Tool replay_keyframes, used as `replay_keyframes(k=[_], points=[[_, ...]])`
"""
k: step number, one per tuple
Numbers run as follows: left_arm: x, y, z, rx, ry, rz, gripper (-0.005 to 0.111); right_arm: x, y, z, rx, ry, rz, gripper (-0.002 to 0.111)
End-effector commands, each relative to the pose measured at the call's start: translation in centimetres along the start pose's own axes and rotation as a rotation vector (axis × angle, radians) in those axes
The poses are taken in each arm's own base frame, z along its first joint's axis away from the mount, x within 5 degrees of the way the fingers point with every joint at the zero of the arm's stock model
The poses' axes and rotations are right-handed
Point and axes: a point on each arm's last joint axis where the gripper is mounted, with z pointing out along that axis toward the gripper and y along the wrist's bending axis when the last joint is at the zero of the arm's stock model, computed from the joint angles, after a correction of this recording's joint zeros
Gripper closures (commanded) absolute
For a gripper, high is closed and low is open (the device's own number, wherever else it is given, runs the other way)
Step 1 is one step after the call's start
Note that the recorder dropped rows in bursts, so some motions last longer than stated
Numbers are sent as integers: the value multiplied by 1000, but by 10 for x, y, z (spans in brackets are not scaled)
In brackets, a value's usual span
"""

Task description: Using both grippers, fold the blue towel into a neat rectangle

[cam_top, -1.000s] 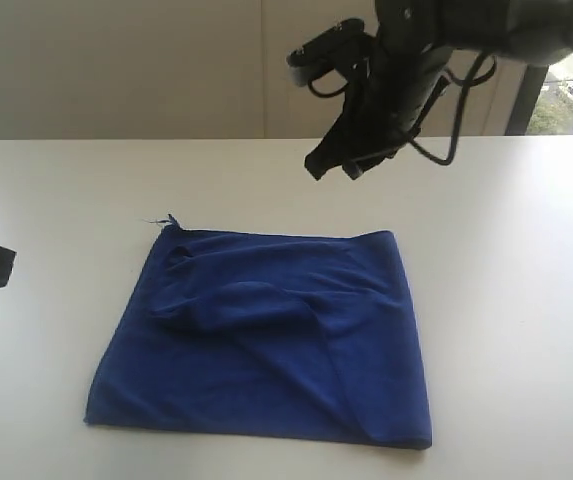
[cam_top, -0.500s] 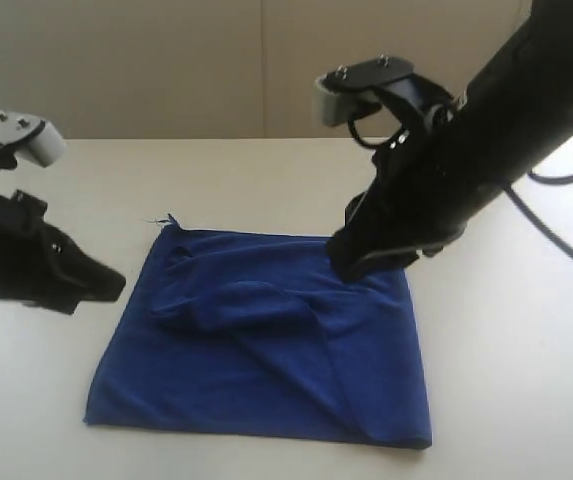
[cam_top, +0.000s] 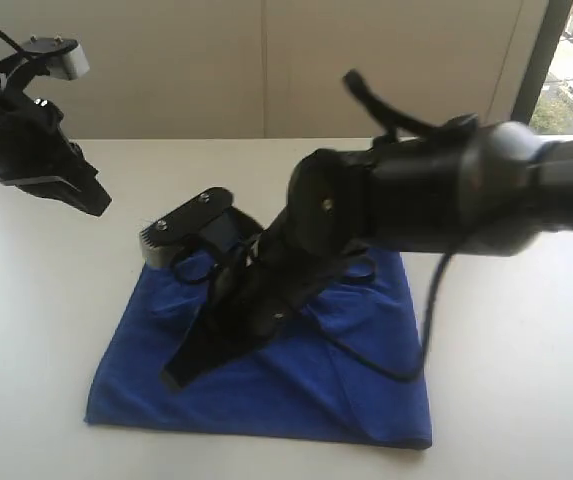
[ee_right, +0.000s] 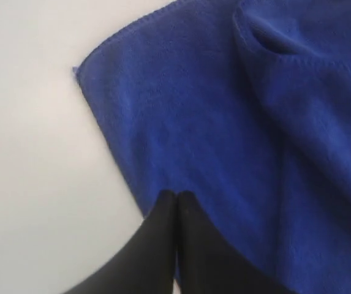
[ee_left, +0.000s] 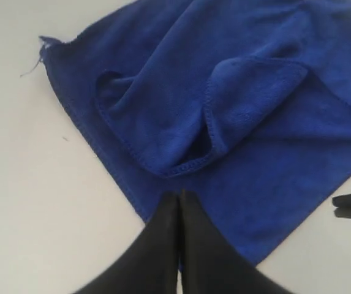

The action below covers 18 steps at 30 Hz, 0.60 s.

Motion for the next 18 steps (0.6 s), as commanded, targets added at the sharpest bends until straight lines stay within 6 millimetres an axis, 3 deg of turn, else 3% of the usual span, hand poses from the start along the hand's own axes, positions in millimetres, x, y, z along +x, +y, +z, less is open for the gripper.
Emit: replay_keyframes(k=[1,5,9,18], points=[[-12,20,19,54,68,43,107,-17,-3,43,26,-35,-37,108],[-16,34,37,6,32,173,107,-20,-11,78,37,16,-72,108],[-17,41,45,-27,15,181,107,-12,-14,100,18,94,-92,108],[-18,42,46,-34,9,193,107,2,-10,105,-43,226,-143,108]])
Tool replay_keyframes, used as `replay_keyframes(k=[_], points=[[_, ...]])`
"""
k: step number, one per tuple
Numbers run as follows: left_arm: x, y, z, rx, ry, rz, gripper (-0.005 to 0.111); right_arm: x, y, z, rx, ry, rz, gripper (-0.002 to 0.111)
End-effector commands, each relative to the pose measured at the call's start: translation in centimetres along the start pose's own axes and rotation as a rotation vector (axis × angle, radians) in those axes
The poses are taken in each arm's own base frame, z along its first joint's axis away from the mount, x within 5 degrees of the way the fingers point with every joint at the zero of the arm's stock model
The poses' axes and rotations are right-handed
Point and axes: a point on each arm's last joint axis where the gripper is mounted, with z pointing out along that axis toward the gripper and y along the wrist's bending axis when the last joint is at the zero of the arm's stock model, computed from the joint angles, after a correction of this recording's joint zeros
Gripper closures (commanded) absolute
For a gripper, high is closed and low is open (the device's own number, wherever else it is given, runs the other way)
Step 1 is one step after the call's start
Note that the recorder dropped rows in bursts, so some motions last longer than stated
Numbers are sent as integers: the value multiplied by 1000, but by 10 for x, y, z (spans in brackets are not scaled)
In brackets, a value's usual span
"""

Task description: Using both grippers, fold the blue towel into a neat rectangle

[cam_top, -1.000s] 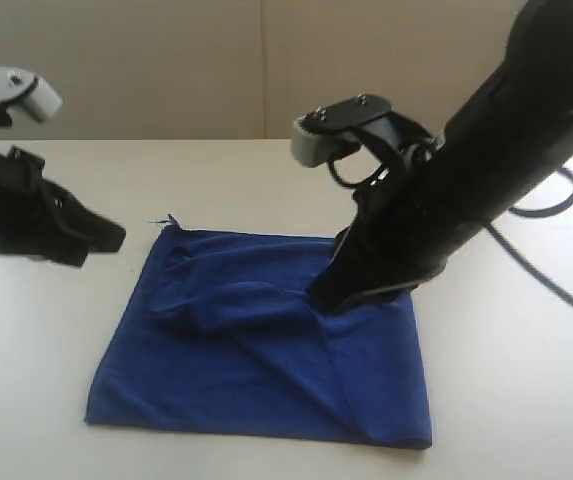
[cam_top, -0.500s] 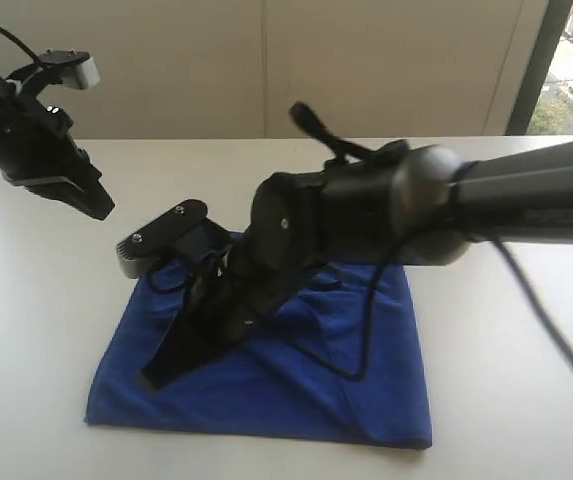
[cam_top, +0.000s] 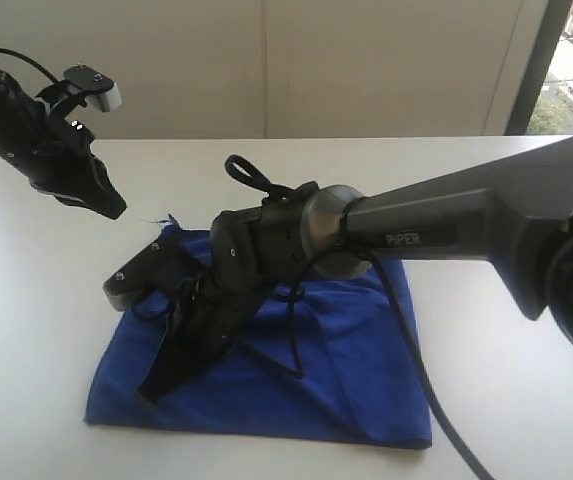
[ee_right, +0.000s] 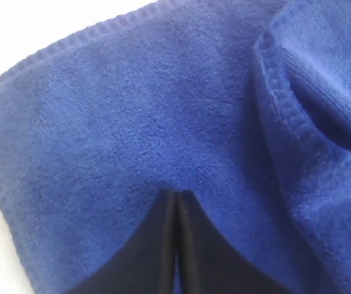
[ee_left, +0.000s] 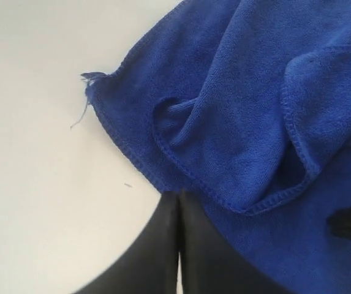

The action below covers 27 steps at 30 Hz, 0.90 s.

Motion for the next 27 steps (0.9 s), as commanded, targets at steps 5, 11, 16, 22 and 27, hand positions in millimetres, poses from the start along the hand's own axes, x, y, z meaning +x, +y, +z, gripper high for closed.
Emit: replay_keyframes(k=[5,11,16,22,27], points=[[1,-4,-4,43,19,6,107,21,17,8,-115,206,-99,108],[3,-7,-4,70,40,4,107,14,40,6,-109,175,-180,108],[9,-1,7,65,82,-48,102,-14,1,-51,52,-58,-76,108],[25,7,48,154,162,-67,70,13,-75,-100,85,-4,79,108],[22,10,69,192,79,-51,70,29,-101,-111,-7,-7,115,106]])
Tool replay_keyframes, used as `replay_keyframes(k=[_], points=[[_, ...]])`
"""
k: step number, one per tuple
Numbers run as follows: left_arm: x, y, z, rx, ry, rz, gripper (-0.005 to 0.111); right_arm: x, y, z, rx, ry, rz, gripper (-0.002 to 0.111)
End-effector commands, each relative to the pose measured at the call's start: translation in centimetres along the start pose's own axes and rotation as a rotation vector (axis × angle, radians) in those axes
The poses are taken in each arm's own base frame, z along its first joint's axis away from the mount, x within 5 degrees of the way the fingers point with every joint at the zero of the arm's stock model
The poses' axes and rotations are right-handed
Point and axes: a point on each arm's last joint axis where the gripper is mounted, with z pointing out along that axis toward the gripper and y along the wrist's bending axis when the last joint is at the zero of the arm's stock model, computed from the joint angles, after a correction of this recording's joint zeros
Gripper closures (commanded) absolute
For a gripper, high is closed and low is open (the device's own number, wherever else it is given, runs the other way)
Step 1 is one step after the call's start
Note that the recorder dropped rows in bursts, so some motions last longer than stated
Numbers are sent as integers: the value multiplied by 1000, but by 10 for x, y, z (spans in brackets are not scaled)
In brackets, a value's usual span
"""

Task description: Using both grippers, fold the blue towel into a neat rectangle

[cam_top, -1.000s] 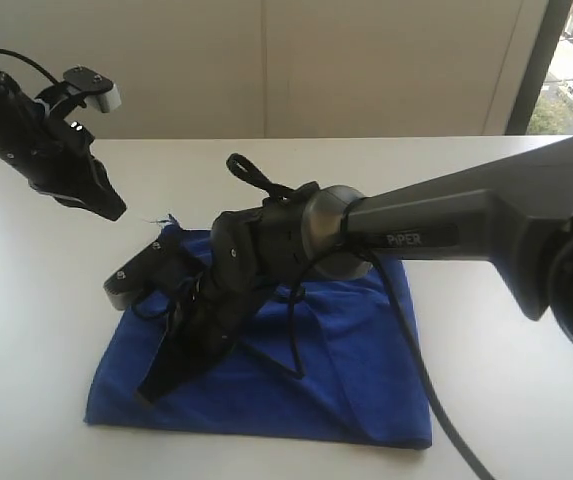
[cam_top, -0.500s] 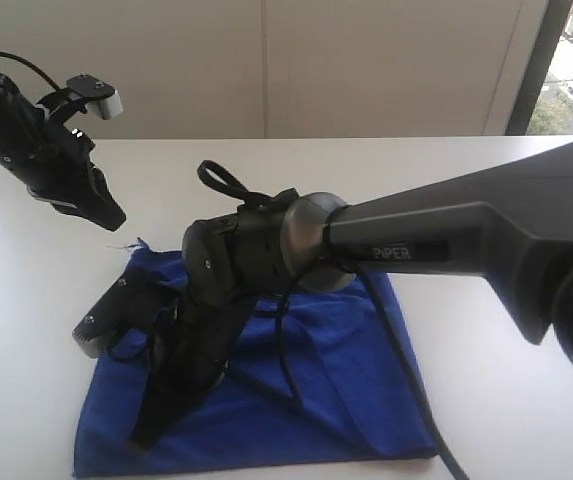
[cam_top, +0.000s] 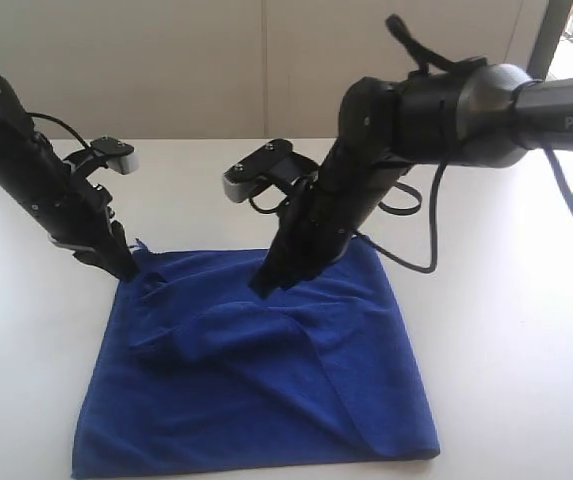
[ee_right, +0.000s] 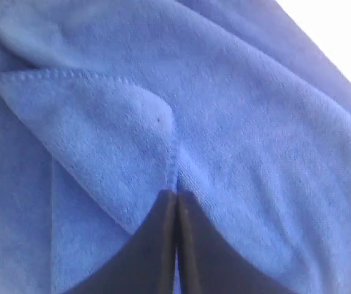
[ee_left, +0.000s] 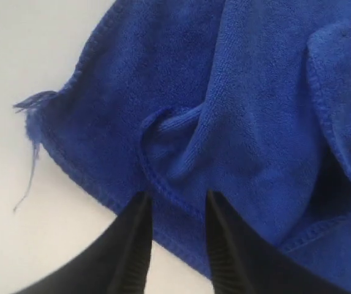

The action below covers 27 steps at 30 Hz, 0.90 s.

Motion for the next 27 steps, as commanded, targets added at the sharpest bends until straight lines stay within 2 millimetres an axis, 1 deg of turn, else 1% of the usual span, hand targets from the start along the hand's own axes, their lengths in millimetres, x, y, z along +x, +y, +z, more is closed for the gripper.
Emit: replay_keyframes(k=[1,4,6,9,18,22,24,27], points=[[-7,3,10,34,-97,20,70,7,-16,-10,-90,-23,29,105],[-11,8,16,20,-148,17,70,8,-20,-11,-96,-47,39,95],[-10,12,22,6,-151,9,70,8,-20,-9,-97,-43,32,89],[-8,15,31,11,-137,17,70,9,-22,-3,-97,-37,37,82],[-6,18,39,19,-137,19,70,14,-24,15,-114,-5,58,81],[-7,18,39,24,-151,25,70,12,-26,16,-96,-22,60,81],[-8,17,39,34,-164,31,74,11,-28,17,-78,-40,61,81],[-9,16,38,44,-170,32,83,10,-28,17,-73,-45,63,81]])
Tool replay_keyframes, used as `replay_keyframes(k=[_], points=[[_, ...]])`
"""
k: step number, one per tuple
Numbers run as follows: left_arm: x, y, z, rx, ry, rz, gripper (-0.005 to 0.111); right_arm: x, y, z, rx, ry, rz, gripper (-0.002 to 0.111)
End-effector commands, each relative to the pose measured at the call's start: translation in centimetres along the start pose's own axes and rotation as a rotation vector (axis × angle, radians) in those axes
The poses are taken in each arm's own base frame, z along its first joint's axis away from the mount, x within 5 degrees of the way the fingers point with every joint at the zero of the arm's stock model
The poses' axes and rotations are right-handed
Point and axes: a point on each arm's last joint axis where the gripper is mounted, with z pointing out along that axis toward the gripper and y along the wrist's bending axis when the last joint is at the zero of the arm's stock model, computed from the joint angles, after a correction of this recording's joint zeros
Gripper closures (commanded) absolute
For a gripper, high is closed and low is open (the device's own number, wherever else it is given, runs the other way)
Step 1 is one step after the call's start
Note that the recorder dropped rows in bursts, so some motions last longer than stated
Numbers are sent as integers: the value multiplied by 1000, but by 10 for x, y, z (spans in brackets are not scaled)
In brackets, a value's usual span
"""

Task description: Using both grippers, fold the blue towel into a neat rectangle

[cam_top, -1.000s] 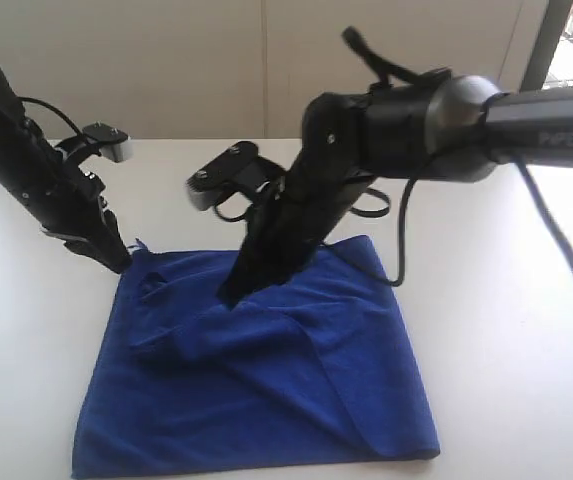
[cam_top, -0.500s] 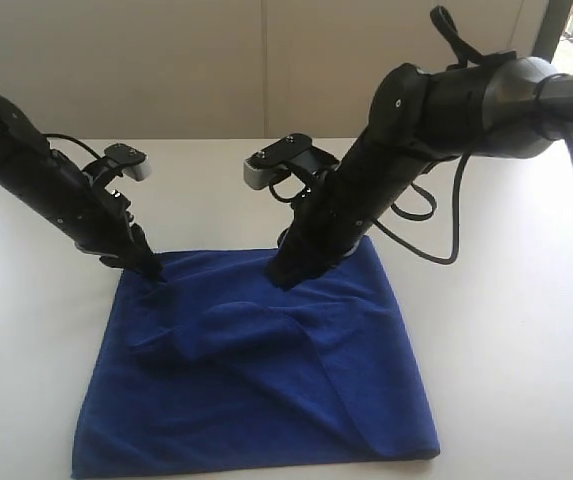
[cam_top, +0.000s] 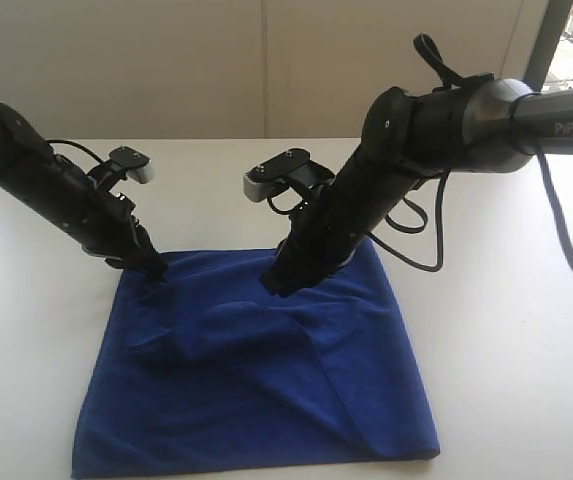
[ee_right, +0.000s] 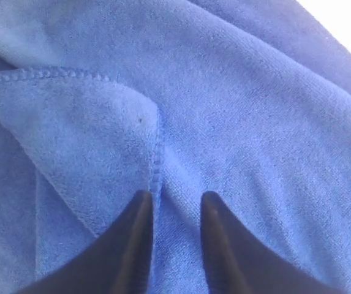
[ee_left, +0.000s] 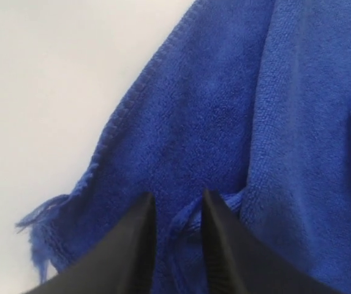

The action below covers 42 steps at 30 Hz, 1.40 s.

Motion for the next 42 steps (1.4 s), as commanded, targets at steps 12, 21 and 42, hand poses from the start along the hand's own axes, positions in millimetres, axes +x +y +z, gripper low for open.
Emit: replay_keyframes(k=[12,21,42], points=[[4,2,10,43,0,1,60,2,0,-1,-18,12,2,81],[4,1,9,48,2,3,94,2,-2,1,-4,0,4,80],[4,1,10,45,-1,0,107,6,14,30,-293,-14,-4,92]])
